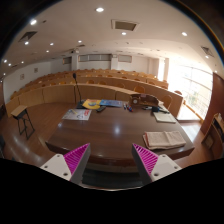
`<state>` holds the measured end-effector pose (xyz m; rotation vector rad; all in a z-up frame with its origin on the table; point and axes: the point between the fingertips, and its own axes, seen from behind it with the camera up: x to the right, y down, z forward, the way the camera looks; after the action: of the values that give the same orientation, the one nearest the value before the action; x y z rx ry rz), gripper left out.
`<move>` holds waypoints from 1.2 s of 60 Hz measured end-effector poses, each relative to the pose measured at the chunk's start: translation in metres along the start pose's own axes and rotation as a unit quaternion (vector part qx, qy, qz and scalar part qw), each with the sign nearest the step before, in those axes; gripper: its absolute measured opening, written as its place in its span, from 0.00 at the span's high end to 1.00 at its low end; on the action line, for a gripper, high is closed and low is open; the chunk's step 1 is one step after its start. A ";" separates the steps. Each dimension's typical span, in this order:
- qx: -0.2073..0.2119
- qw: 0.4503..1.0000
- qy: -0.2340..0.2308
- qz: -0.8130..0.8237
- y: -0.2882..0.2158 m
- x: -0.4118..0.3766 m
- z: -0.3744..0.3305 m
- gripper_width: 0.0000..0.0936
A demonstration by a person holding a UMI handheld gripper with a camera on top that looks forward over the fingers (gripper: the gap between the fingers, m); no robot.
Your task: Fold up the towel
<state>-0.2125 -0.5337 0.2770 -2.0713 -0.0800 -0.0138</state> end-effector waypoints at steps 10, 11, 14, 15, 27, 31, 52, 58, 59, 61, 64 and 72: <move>-0.029 0.999 0.007 0.021 0.038 0.029 0.015 0.09; -0.034 0.999 0.010 0.022 0.039 0.028 0.017 0.09; -0.047 0.998 0.017 0.024 0.060 0.047 0.037 0.09; -0.052 0.998 0.020 0.024 0.066 0.053 0.043 0.09; -0.074 0.994 0.076 0.023 0.104 0.142 0.123 0.09; -0.075 0.993 0.090 0.019 0.109 0.171 0.154 0.09; -0.088 0.992 0.085 0.011 0.118 0.273 0.313 0.09; -0.103 0.992 0.078 0.013 0.127 0.284 0.346 0.10; -0.104 0.992 0.076 0.013 0.128 0.284 0.351 0.10; -0.105 0.992 0.070 0.013 0.129 0.284 0.359 0.12; -0.113 0.991 0.064 0.007 0.134 0.283 0.368 0.18; -0.102 0.994 0.039 -0.016 0.132 0.280 0.381 0.47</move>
<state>0.0656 -0.2485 -0.0096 -2.2711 -0.0653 -0.1280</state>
